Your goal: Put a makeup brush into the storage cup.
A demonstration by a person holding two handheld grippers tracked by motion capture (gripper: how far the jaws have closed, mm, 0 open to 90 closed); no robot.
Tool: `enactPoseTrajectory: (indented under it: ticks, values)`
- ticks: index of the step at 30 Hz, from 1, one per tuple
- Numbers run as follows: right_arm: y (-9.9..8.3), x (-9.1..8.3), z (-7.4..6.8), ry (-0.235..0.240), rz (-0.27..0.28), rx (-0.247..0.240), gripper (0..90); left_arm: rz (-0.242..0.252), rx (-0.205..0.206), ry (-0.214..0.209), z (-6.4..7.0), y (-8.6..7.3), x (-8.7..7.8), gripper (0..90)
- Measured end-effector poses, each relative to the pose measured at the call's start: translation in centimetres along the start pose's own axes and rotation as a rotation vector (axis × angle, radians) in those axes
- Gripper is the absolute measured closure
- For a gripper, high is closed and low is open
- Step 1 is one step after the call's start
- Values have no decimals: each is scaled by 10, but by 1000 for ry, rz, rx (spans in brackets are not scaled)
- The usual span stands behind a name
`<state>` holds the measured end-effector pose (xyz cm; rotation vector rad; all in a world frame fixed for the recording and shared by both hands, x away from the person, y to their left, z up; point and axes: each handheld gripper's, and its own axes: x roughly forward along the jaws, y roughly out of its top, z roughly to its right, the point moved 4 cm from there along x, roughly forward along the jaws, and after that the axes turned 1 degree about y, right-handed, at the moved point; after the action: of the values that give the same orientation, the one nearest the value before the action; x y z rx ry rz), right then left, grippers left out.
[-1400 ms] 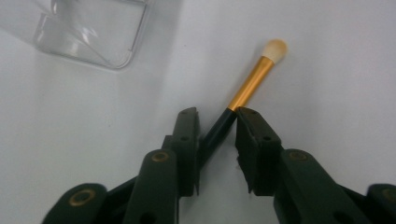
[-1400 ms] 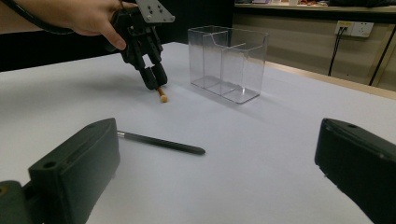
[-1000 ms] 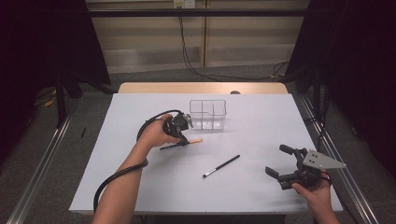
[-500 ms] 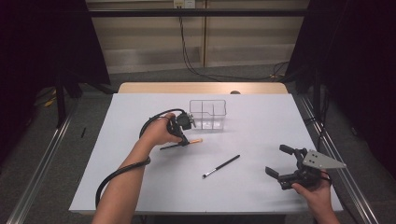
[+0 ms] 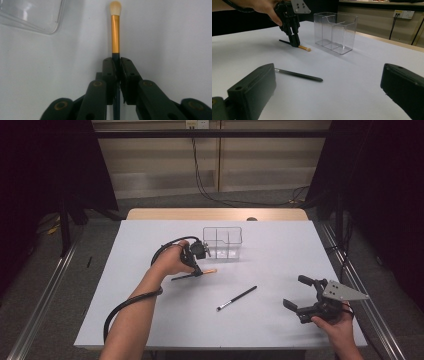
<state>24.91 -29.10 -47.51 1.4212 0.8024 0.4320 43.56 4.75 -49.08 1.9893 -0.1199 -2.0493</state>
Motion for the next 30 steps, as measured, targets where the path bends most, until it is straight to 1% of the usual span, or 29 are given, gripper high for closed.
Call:
enactPoseTrajectory:
  ticks: [2,3,5,6,7,8,9,10,11,14,15,16,17,18,19,20,21,23,24,25,26,27,28,29,30]
  values:
    - [0,0,0,1,0,0,0,-26,-8,-1,1,4,1,834]
    - [0,0,0,1,0,0,0,-26,-8,-1,1,4,1,835]
    - [0,0,0,1,-1,-1,0,-40,0,12,2,5,1,835]
    - [0,-1,0,0,-3,0,0,-50,5,8,2,6,1,837]
    - [0,-1,1,-1,-3,0,0,-63,8,13,2,7,1,837]
    - [0,-1,1,-1,-3,0,0,-63,8,13,2,7,1,838]
    - [0,-1,1,-1,-1,0,0,-60,0,14,3,7,2,838]
    - [0,-1,1,-1,-1,0,0,-69,5,18,3,8,1,839]
    - [0,-1,1,-1,-2,-1,0,-62,-2,22,4,7,1,839]
    - [0,-2,1,-3,0,1,0,-53,0,30,4,6,1,839]
    - [0,-2,1,-4,1,1,0,-34,-12,39,5,5,1,839]
    - [0,-2,2,-5,4,4,0,-34,-12,39,5,5,1,840]
    - [0,-2,2,-4,4,6,0,-31,-23,35,5,4,0,839]
    - [0,-2,2,-5,4,8,0,-18,-45,40,5,3,0,839]
    - [0,-3,3,-9,5,10,0,-15,-47,40,4,2,-1,839]
    - [0,-3,3,-10,4,9,0,-2,-65,34,4,1,-1,839]
    - [0,-3,3,-10,4,9,0,-2,-65,34,4,1,-1,839]
    - [0,-3,3,-10,7,11,0,18,-75,26,2,-2,-2,839]
    - [0,-4,3,-10,8,12,0,53,-105,10,2,-4,-4,839]
    - [0,-4,4,-11,8,13,0,53,-105,10,2,-4,-4,839]
    - [0,-4,4,-12,7,14,0,101,-134,-7,1,-6,-8,838]
    - [0,-4,4,-12,7,14,0,101,-134,-7,1,-6,-8,839]
    - [0,-3,4,-11,8,13,0,155,-162,-24,1,-8,-11,838]
    - [0,-3,4,-10,9,13,0,155,-162,-24,1,-8,-11,838]
    - [0,-3,4,-9,7,11,0,206,-175,-22,0,-12,-15,838]
